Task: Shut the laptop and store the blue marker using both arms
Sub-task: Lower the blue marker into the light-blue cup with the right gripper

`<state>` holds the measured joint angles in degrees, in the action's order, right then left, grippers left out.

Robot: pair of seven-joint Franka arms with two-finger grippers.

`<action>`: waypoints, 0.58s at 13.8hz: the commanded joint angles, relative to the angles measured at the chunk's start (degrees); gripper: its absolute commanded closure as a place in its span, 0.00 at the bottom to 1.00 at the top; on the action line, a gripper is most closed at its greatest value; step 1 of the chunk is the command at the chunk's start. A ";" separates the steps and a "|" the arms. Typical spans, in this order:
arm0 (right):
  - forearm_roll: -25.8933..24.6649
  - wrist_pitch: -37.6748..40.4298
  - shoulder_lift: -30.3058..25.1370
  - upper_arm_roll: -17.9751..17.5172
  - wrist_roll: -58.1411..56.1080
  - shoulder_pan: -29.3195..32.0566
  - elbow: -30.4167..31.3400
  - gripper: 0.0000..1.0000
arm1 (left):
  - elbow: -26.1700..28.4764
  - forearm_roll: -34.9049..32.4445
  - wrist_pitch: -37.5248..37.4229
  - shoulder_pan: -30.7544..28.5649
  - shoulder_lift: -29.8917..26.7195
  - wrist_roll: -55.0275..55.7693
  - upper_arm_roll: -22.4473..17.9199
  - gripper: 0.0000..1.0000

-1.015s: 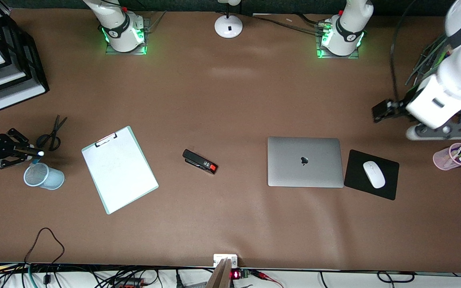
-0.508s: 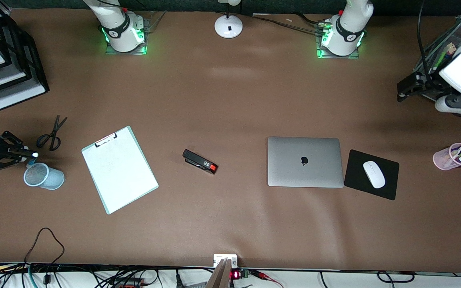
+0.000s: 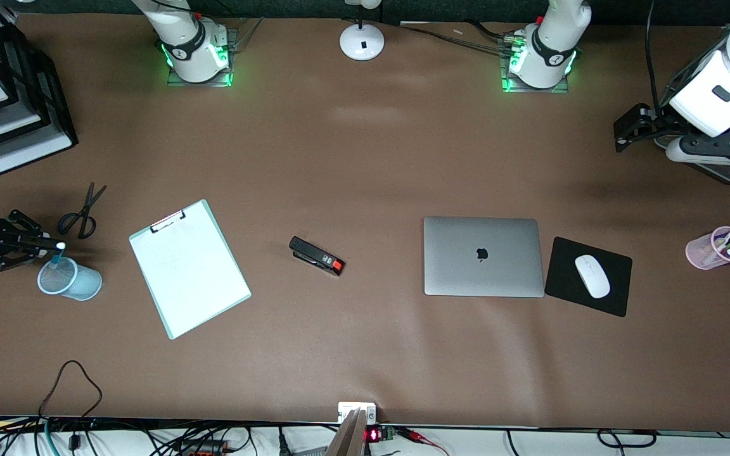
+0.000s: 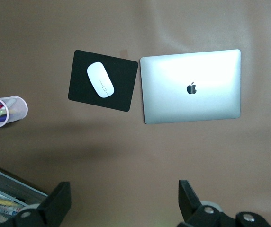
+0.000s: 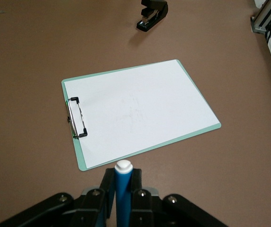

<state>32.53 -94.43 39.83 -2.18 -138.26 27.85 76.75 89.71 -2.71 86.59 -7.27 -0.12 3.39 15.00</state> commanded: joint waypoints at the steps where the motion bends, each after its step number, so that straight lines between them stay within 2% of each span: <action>1: 0.34 2.67 1.21 -2.39 -2.09 1.15 -3.45 0.88 | 1.35 0.95 0.78 -0.64 -1.64 -1.19 -0.14 0.00; 8: 0.16 2.50 3.23 -2.48 -8.17 1.50 -4.86 0.88 | -3.57 0.51 0.78 -0.55 1.26 -1.02 -0.41 0.00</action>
<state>32.52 -93.50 41.10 -3.73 -145.00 28.05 74.62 89.04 -2.71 87.76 -7.42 -0.16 3.29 14.44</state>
